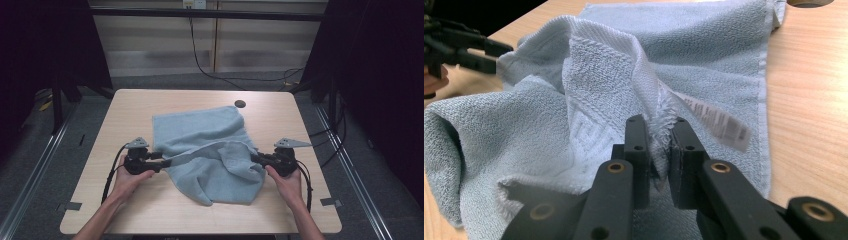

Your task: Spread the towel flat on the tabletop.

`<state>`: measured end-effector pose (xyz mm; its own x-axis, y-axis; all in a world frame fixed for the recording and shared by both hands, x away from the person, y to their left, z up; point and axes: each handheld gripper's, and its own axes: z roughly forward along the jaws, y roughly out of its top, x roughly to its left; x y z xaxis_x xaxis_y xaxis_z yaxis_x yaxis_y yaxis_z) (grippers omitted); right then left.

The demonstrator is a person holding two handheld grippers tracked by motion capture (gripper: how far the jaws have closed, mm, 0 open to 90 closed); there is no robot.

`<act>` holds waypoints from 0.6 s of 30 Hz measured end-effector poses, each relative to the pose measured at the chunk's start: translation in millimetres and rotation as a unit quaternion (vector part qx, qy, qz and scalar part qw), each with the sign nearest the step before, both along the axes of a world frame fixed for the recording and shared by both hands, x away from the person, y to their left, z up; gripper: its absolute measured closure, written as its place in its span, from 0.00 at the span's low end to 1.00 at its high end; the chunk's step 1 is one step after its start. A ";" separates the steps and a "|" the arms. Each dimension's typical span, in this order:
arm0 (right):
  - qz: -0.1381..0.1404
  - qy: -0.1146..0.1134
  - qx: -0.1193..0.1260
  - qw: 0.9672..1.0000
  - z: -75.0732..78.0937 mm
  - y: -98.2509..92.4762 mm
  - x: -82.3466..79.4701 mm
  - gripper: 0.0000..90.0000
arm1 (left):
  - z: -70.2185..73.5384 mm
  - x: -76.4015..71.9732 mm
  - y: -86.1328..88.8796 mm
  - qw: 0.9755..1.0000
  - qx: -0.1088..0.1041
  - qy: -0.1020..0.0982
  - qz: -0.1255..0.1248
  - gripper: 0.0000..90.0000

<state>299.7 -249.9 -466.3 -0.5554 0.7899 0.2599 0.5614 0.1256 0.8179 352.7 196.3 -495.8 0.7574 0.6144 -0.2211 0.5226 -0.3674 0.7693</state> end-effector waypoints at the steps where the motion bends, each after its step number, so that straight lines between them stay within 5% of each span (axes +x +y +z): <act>1: 0.002 0.000 0.001 1.000 0.1 0.2 -0.3 0.90 | -2.1 -0.1 -2.7 1.000 0.006 0.004 -0.001 0.44; 2: 0.004 -0.001 0.000 1.000 0.1 0.0 -0.5 0.90 | -4.4 0.7 -4.4 1.000 0.015 0.005 0.005 0.45; 4: 0.006 0.000 0.005 1.000 0.3 -0.1 -1.1 0.90 | -9.9 2.6 -5.9 0.999 0.034 0.009 0.015 0.79; 5: 0.007 0.000 0.008 1.000 0.7 0.0 -1.5 0.90 | -10.0 3.3 -5.2 0.999 0.035 0.013 0.010 0.79; 7: 0.011 -0.005 0.013 1.000 2.8 0.2 -2.9 0.90 | -7.2 1.3 -5.3 0.999 0.037 0.003 0.009 0.95; 11: 0.008 -0.018 0.026 0.999 11.7 -3.0 -8.2 0.90 | 13.3 -4.2 5.0 1.000 -0.019 -0.015 0.017 0.96; 14: 0.003 -0.037 0.032 0.999 26.2 -7.2 -14.1 0.90 | 41.2 -12.3 15.1 0.997 -0.065 -0.040 0.012 0.96; 18: 0.007 -0.054 0.037 0.998 43.4 -7.5 -17.5 0.91 | 61.7 -17.9 18.6 0.994 -0.093 -0.059 0.006 0.96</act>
